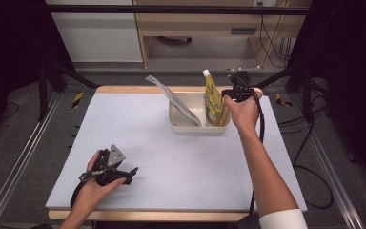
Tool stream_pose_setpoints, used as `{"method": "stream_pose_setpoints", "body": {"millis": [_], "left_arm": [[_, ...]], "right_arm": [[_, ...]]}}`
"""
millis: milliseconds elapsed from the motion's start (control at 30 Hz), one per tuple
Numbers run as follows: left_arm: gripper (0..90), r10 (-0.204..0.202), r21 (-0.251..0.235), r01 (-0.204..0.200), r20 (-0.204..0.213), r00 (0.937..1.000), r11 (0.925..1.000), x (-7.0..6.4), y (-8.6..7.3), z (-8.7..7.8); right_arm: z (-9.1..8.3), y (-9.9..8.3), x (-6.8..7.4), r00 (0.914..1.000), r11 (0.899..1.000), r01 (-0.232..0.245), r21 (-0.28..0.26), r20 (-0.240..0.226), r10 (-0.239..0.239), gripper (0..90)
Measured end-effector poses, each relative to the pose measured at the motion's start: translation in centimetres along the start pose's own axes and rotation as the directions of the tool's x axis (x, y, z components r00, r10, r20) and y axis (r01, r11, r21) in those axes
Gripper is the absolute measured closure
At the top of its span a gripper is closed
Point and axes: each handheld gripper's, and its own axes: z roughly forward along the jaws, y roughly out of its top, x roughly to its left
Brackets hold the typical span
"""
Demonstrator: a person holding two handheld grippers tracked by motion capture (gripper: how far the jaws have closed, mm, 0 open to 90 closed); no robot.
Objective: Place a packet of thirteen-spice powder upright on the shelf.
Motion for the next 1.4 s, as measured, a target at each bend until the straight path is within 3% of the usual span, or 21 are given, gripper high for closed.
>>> {"method": "stream_pose_setpoints", "body": {"millis": [200, 467, 733, 900, 1133, 1400], "left_arm": [[7.5, -0.007, -0.008, 0.006, -0.011, 0.9999, 0.9999, 0.3, 0.0, -0.2], [6.2, -0.020, -0.019, 0.020, -0.014, 0.9997, 0.9996, 0.5, 0.0, -0.4], [5.8, -0.033, -0.026, 0.032, -0.013, 0.9994, 0.9991, 0.7, -0.1, -0.4], [5.6, -0.028, -0.030, 0.028, -0.014, 0.9995, 0.9992, 0.7, -0.1, -0.5], [5.2, -0.031, -0.034, 0.030, -0.016, 0.9994, 0.9990, 0.9, -0.1, -0.5], [5.2, -0.036, -0.037, 0.035, -0.016, 0.9992, 0.9987, 1.0, -0.2, -0.5]], "right_arm": [[-1.9, -0.3, 0.0, 0.9990, 0.998, 0.016, -0.068, -0.041, -0.019, 53.2], [-4.3, -0.5, 0.2, 0.9937, 0.991, 0.038, -0.129, -0.100, -0.051, 28.0], [-6.6, -1.4, 0.3, 0.9866, 0.972, 0.068, -0.223, -0.130, -0.099, 11.9], [-7.9, -2.4, 0.2, 0.9823, 0.959, 0.104, -0.265, -0.123, -0.141, 8.3], [-8.8, -4.4, 0.0, 0.9751, 0.948, 0.158, -0.277, -0.107, -0.194, 6.3], [-8.9, -7.2, -0.7, 0.9723, 0.953, 0.191, -0.235, -0.088, -0.216, 6.3]]}}
